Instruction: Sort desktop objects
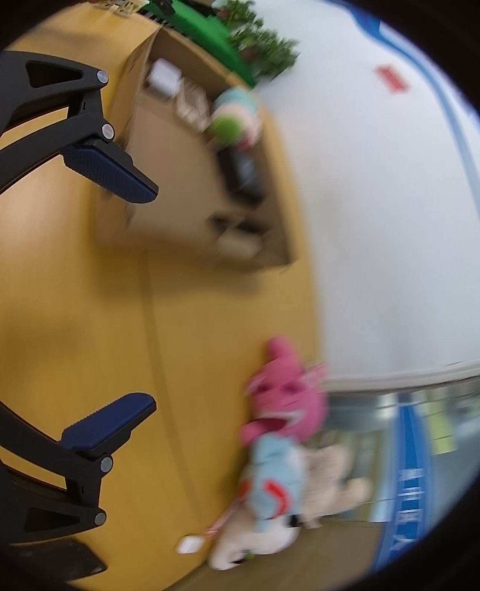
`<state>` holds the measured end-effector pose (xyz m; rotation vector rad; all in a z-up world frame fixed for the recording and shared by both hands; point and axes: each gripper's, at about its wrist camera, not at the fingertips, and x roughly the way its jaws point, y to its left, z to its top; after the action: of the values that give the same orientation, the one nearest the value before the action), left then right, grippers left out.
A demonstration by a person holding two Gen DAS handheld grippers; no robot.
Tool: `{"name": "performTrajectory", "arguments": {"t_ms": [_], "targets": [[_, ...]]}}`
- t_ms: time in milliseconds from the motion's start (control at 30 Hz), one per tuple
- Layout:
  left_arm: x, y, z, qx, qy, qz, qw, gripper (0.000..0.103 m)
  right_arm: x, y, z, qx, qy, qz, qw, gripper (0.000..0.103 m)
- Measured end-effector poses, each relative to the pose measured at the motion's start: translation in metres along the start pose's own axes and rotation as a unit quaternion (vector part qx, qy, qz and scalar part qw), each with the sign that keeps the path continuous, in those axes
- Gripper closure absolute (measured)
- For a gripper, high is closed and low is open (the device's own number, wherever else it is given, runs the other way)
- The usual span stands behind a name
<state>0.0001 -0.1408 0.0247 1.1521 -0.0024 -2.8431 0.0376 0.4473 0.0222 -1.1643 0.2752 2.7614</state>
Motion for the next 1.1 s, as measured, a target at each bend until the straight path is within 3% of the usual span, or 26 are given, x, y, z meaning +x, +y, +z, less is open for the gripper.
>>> {"name": "performTrajectory", "arguments": {"t_ms": [100,233,400,467,633,1100], "targets": [[0.046,0.025,-0.011,-0.018,0.055,0.002,0.9983,0.0,0.038,-0.035,-0.002,0.021,0.059,-0.019,0.998,0.0],[0.09,0.055,-0.026,-0.049,0.097,-0.004,0.994,0.0,0.059,-0.045,-0.011,0.029,0.078,-0.038,0.996,0.0],[0.104,0.06,-0.03,-0.043,0.092,0.006,0.9948,0.0,0.084,-0.058,-0.012,0.026,0.097,-0.055,0.993,0.0],[0.107,0.055,-0.029,-0.028,0.087,0.011,0.9957,0.0,0.092,-0.059,-0.014,0.009,0.093,-0.085,0.992,0.0],[0.116,0.05,-0.01,-0.019,0.093,0.002,0.9955,0.0,0.107,-0.068,-0.015,-0.004,0.067,-0.076,0.995,0.0],[0.127,0.051,0.002,-0.018,0.092,0.0,0.9955,0.0,0.136,-0.097,-0.005,0.002,0.069,-0.081,0.994,0.0]]}}
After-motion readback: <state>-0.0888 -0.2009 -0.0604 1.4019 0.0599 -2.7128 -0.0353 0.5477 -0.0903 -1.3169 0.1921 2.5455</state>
